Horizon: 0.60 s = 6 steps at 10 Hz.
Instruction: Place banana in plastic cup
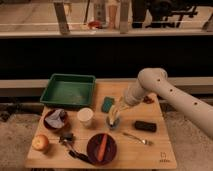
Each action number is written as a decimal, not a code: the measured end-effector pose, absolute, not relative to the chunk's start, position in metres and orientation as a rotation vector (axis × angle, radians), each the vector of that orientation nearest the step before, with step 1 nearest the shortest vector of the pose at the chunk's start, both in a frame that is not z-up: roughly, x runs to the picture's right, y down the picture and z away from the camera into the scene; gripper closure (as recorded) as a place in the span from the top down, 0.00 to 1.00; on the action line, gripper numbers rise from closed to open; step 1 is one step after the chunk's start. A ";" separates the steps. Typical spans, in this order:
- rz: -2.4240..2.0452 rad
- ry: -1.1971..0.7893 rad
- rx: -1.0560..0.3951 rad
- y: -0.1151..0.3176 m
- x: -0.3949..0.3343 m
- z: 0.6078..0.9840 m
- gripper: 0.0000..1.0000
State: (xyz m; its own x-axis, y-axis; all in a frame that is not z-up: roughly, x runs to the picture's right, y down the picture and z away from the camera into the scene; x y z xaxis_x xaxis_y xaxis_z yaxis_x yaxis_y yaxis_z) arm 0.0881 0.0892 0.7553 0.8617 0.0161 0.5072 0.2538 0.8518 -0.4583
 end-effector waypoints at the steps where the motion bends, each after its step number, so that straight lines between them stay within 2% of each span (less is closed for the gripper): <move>1: -0.138 -0.523 -0.551 0.092 0.088 0.756 0.02; 6: -0.157 -0.518 -0.579 0.101 0.085 0.760 0.51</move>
